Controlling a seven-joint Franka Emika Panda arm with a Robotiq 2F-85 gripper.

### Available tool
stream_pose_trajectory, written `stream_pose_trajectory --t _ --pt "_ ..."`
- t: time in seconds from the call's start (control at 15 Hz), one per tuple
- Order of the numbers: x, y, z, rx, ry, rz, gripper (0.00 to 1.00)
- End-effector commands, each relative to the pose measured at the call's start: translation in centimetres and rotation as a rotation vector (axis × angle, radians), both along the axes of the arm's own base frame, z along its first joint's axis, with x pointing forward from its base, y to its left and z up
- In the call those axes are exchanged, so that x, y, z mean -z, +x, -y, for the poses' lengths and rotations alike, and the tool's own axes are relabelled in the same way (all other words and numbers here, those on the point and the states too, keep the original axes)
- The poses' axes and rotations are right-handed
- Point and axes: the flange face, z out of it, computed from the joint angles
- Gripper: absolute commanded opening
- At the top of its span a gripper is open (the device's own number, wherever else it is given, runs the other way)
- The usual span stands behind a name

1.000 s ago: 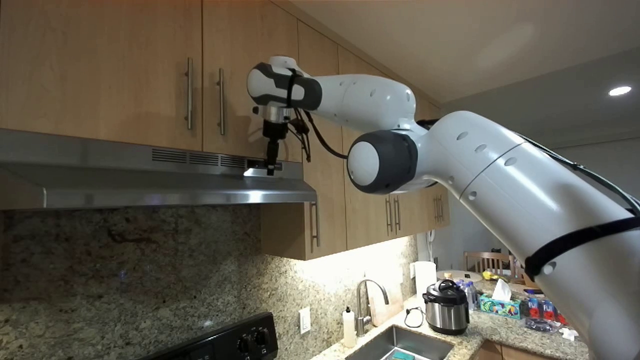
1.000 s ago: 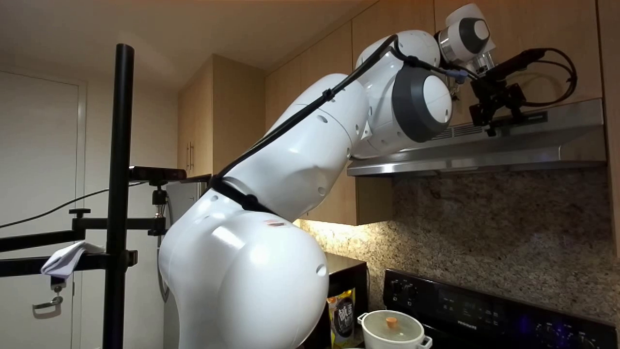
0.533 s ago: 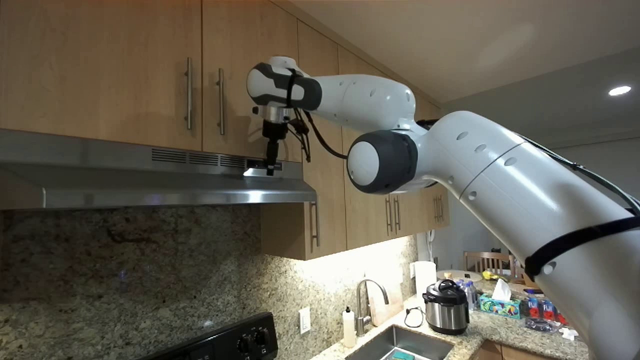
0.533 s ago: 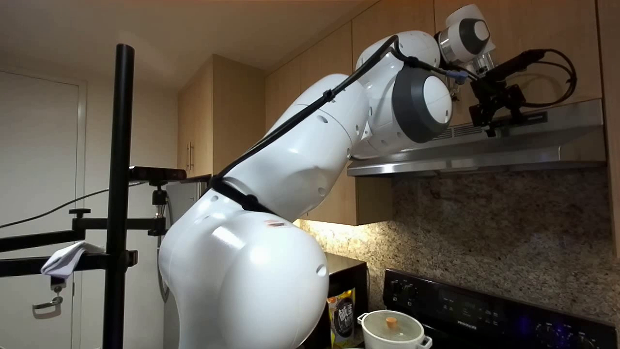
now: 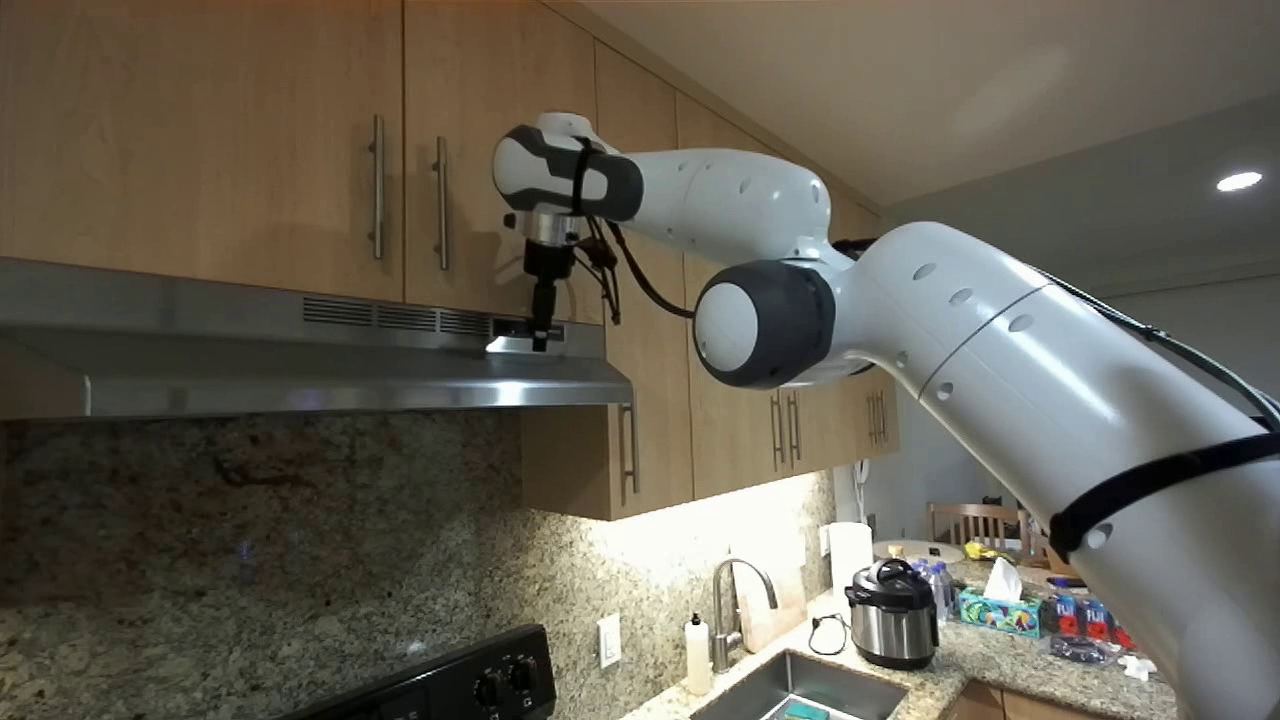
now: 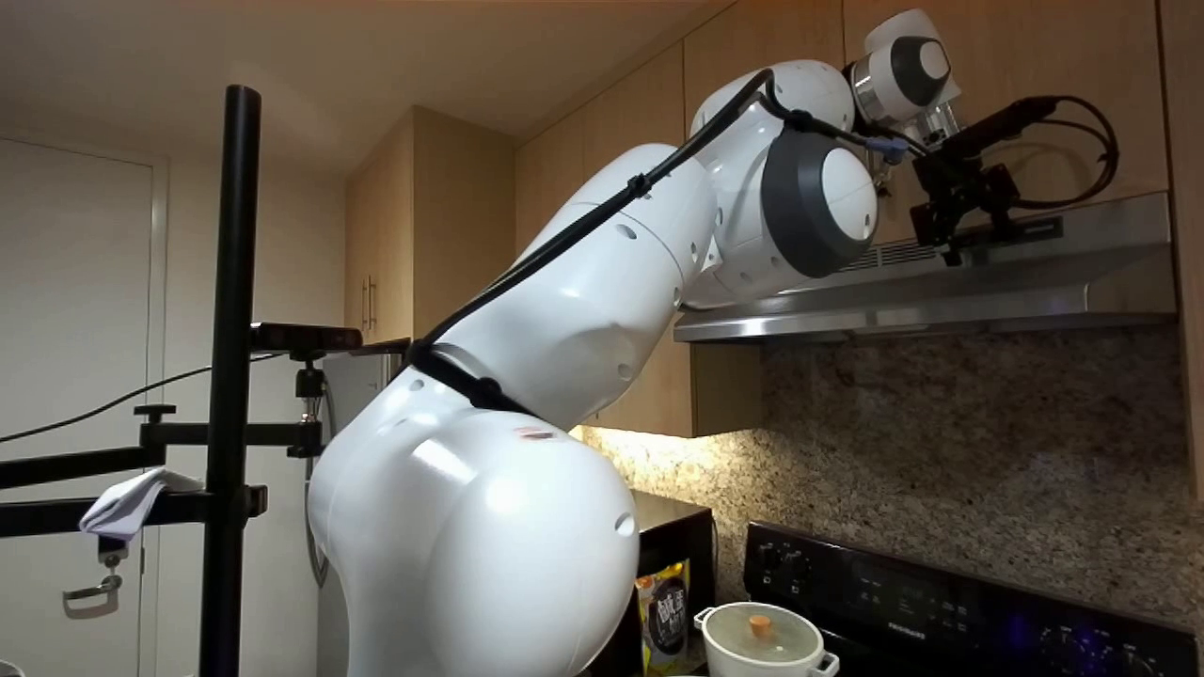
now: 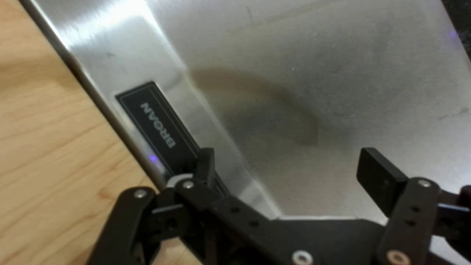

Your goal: Switch on the stove light

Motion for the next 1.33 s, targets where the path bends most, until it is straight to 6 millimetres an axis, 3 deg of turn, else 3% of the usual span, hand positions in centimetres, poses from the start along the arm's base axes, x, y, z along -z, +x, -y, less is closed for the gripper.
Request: stream_pose_trajectory --t 0.0,0.4,0.6,1.27 --pt "0.3 0.6 -1.7 -0.052 -0.010 0.020 1.00" --pt "0.1 0.5 -3.1 -0.077 -0.034 0.024 1.00" --pt "0.0 0.5 -4.7 -0.106 -0.034 0.029 1.00" --pt "-0.9 -0.7 -4.2 -0.069 -0.041 -0.001 1.00"
